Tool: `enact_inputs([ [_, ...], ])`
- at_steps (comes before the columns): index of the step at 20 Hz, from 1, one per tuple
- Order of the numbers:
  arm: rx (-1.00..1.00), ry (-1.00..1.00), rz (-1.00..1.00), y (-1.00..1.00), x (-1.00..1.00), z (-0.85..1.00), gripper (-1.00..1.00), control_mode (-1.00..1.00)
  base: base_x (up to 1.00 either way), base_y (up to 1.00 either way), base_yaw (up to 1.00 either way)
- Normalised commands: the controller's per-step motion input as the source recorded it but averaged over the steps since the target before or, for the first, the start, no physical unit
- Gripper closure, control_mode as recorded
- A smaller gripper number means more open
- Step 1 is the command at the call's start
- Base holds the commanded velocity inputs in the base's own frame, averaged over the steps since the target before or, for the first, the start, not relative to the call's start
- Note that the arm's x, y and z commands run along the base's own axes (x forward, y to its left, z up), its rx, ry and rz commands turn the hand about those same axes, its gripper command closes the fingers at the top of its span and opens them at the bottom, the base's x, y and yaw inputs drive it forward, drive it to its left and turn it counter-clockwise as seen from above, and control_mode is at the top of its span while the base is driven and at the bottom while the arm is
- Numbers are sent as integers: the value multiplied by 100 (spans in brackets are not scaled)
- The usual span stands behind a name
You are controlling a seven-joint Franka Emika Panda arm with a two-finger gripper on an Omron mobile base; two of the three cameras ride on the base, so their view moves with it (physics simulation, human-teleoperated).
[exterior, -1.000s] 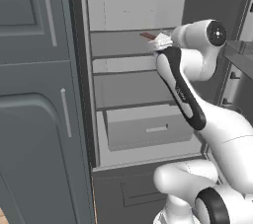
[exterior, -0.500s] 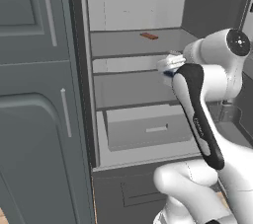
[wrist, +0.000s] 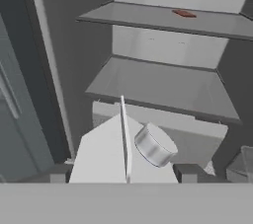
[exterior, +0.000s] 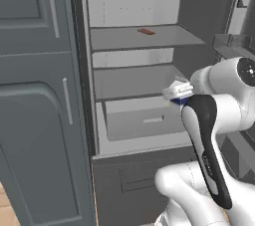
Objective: Take out the milk from the fridge and place it on the tray on the counter. Then take the sugar cube near the tray and place it in the tray.
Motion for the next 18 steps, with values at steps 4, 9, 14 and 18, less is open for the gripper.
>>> enact_inputs([
  [4, 0, 0, 0, 0, 0, 0, 100, 100, -100, 23, 0],
  [9, 0, 0, 0, 0, 0, 0, 100, 100, -100, 50, 0],
  [14, 0, 0, 0, 0, 0, 0, 100, 100, -100, 65, 0],
  [18, 0, 0, 0, 0, 0, 0, 100, 100, -100, 54, -1],
])
